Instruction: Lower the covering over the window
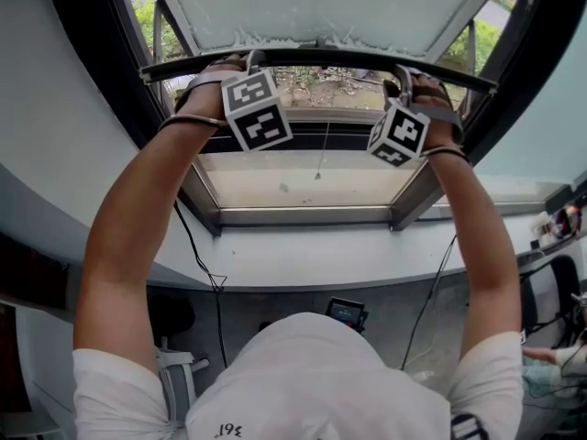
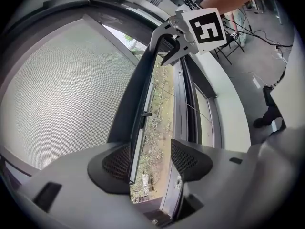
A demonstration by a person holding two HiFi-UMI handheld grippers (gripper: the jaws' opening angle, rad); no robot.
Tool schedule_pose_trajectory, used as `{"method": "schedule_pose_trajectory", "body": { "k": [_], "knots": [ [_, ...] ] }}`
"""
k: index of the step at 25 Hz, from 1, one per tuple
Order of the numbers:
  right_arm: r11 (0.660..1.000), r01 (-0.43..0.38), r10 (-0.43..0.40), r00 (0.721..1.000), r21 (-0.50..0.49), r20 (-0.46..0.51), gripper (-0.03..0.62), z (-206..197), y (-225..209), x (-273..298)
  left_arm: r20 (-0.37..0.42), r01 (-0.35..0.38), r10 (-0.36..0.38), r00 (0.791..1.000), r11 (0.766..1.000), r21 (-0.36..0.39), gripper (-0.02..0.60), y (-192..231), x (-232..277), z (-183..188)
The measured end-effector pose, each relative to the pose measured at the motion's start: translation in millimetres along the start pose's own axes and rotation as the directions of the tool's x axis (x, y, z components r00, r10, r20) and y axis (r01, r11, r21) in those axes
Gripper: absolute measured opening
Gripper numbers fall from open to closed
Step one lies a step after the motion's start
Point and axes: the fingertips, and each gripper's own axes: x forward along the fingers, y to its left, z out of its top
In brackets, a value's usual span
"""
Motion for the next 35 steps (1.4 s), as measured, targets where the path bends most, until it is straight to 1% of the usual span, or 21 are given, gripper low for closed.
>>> {"method": "schedule_pose_trajectory", "body": {
  "k": [3,8,10,14,16,21,28,35],
  "knots": [
    [1.000,-0.023,0.023,1.000,0.010,-0.015,0.127,-1,4,1,-0.002,0.006,-0.006,1.000,1.000,0.004,0.261,-3,2,0],
    [0.999,-0.040,0.040,0.999,-0.006,-0.036,0.127,-1,8,0,-0.008,0.012,-0.011,1.000,1.000,0.012,0.261,-7,3,-3],
    [0.997,-0.078,0.077,0.996,-0.012,-0.047,0.127,-1,16,0,-0.018,0.037,-0.037,0.999,0.999,0.014,0.261,-14,5,-5],
    [0.985,-0.171,0.169,0.984,-0.037,-0.054,0.127,-3,46,0,-0.050,0.080,-0.078,0.996,0.996,0.032,0.261,-40,15,-14],
    [0.979,-0.197,0.195,0.979,-0.041,-0.055,0.127,-4,59,-1,-0.053,0.091,-0.089,0.995,0.995,0.030,0.261,-51,20,-18],
    [0.975,-0.220,0.218,0.974,-0.039,-0.052,0.127,-6,73,0,-0.060,0.102,-0.101,0.993,0.995,0.015,0.261,-63,25,-19],
    [0.970,-0.242,0.240,0.968,-0.031,-0.069,0.127,-9,85,-2,-0.067,0.128,-0.127,0.990,0.992,0.021,0.261,-75,31,-20],
    [0.955,-0.295,0.292,0.953,-0.033,-0.080,0.140,-11,108,-3,-0.077,0.184,-0.183,0.980,0.983,0.000,0.261,-93,38,-27]
  ]
}}
